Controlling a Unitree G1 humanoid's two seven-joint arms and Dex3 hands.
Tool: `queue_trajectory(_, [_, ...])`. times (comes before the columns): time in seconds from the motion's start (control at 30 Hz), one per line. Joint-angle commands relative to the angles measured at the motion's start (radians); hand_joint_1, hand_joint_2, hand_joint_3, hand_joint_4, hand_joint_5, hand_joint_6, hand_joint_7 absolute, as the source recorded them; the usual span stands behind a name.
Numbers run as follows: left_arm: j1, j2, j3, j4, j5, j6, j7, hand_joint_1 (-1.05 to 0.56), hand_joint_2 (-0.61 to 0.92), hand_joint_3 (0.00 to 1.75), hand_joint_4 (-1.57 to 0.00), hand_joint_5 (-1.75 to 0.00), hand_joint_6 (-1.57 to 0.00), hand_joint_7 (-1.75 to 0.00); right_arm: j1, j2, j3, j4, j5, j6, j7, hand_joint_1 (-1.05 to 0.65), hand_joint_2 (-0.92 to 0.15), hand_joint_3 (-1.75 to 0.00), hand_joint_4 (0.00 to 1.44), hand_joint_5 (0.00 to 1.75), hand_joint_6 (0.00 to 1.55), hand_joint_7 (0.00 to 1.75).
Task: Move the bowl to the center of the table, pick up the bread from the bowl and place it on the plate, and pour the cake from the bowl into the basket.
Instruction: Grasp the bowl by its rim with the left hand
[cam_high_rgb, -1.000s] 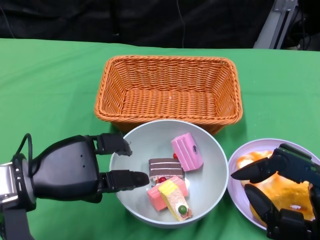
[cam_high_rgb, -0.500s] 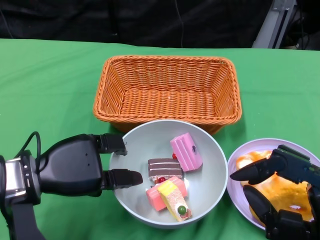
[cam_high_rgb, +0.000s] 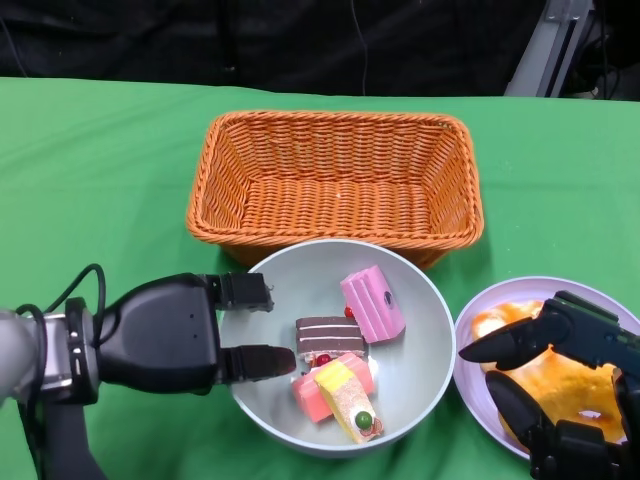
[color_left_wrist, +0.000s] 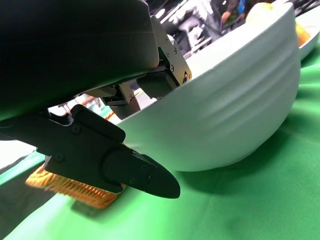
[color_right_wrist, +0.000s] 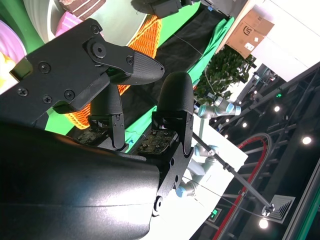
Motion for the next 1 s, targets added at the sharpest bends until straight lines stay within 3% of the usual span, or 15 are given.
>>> queue_trajectory(0.03, [-0.042, -0.007, -0.042, 0.041, 0.019, 0.018, 0.057, -0.62, 0.83, 0.0, -0.31, -0.79, -0.67, -0.01, 0.01, 0.002, 0.005, -0.023, -0.002, -0.003, -0.003, -0.21, -0.51, -0.91, 0.69, 1.38, 0.77, 0.96])
queue_trajectory(0.43, [-0.064, -0.054, -0.109, 0.133, -0.041, -0.044, 0.059, -0.45, 0.88, 0.01, -0.52, -0.92, -0.84, -0.08, 0.049, 0.003, 0.021, -0.051, 0.013, -0.009, 0.001, -0.21, -0.51, -0.91, 0.67, 1.36, 0.75, 0.95])
queue_trajectory(0.57, [-0.075, -0.056, -0.139, 0.142, -0.035, -0.066, 0.106, -0.42, 0.86, 0.0, -0.63, -1.07, -0.97, -0.12, 0.06, 0.0, 0.021, -0.06, 0.013, -0.008, 0.003, -0.22, -0.52, -0.91, 0.67, 1.36, 0.74, 0.96])
queue_trajectory(0.63, [-0.083, -0.059, -0.155, 0.15, -0.03, -0.076, 0.149, -0.37, 0.83, 0.0, -0.54, -1.56, -1.04, -0.31, 0.063, -0.004, 0.019, -0.066, 0.017, -0.004, 0.008, -0.22, -0.54, -0.88, 0.67, 1.36, 0.74, 0.96])
queue_trajectory(0.67, [-0.083, -0.061, -0.16, 0.154, -0.031, -0.079, 0.185, -0.36, 0.83, 0.0, -0.51, -1.65, -0.98, -0.46, 0.063, -0.006, 0.02, -0.068, 0.022, -0.001, 0.011, -0.21, -0.54, -0.87, 0.67, 1.36, 0.74, 0.96])
queue_trajectory(0.73, [-0.083, -0.064, -0.167, 0.163, -0.032, -0.079, 0.227, -0.38, 0.83, 0.0, -0.67, -1.73, -0.9, -0.8, 0.063, -0.007, 0.021, -0.07, 0.028, 0.004, 0.015, -0.2, -0.54, -0.87, 0.66, 1.37, 0.73, 0.96])
queue_trajectory(0.83, [-0.086, -0.064, -0.176, 0.175, -0.041, -0.099, 0.259, -0.36, 0.84, 0.0, -0.77, -1.74, -0.81, -1.07, 0.062, -0.001, 0.023, -0.071, 0.026, 0.009, 0.011, -0.2, -0.54, -0.87, 0.66, 1.37, 0.74, 0.96])
queue_trajectory(1.0, [-0.087, -0.051, -0.197, 0.175, -0.037, -0.128, 0.344, -0.31, 0.87, 0.01, -0.85, -1.75, -0.76, -1.3, 0.05, 0.003, 0.023, -0.053, 0.013, -0.004, -0.003, -0.21, -0.54, -0.87, 0.67, 1.37, 0.74, 0.96])
